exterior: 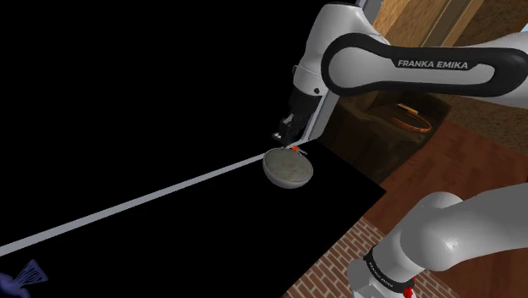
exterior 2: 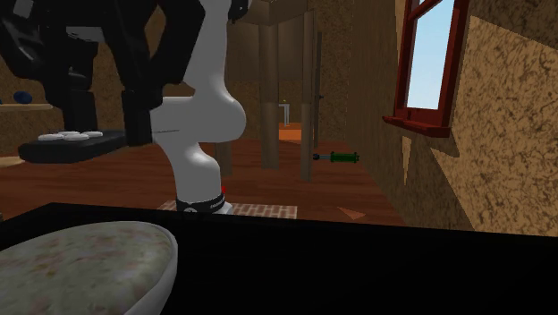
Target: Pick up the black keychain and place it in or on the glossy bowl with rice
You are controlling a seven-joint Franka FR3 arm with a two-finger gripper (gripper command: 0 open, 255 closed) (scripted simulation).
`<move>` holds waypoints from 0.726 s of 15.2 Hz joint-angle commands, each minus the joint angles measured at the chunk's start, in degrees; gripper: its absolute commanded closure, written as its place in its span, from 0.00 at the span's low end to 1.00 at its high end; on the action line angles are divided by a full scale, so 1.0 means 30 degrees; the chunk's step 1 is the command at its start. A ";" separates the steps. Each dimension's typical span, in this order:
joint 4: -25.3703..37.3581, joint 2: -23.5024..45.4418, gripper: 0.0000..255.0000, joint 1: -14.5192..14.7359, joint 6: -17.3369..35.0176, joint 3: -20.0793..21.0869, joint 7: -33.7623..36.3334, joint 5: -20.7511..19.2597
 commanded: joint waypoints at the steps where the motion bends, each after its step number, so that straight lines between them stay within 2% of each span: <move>1: -0.0001 0.0102 1.00 -0.0380 0.0037 -0.0717 -0.0954 -0.0317; 4: 0.0219 0.0398 1.00 -0.1000 0.0037 -0.1815 -0.2395 -0.0816; 11: -0.1374 0.0656 1.00 -0.0962 0.1887 -0.1679 -0.2384 -0.0750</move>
